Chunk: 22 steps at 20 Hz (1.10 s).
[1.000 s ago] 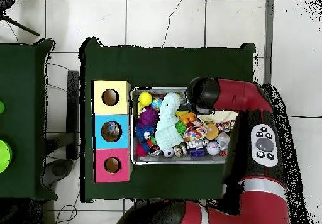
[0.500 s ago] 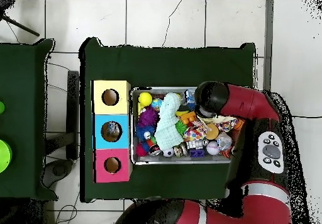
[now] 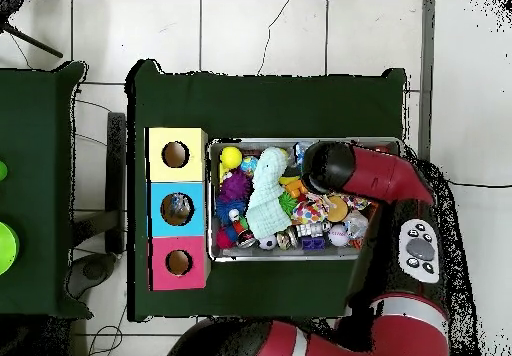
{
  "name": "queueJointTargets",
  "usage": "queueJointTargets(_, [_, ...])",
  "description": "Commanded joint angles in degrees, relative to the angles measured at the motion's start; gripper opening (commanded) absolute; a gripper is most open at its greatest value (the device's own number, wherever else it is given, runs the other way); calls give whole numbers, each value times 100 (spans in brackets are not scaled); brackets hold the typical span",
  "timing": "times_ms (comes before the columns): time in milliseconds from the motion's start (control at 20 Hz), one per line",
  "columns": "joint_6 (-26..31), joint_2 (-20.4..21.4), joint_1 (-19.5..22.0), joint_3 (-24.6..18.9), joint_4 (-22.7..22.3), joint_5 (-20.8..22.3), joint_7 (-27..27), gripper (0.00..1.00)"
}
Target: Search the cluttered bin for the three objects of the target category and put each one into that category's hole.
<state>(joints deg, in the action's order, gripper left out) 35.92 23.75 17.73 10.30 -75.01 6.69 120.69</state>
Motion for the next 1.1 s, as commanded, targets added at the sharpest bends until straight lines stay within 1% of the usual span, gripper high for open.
queueJointTargets(50, [-364, 1, -246, 1, -915, -352, 1583, 100])
queueJointTargets(350, [-641, 78, -326, 28, -1218, -575, 1488, 100])
queueJointTargets(400, [-710, 107, -365, 27, -1328, -608, 1499, 100])
queueJointTargets(550, [-833, 156, -301, -39, -1473, -703, 1375, 100])
queueJointTargets(700, [-919, 133, -303, -14, -1514, -731, 1277, 100])
queueJointTargets(900, [-931, -71, -502, 168, -1372, -683, 1291, 100])
queueJointTargets(1100, [-705, -268, -536, 45, -1181, -790, 1203, 100])
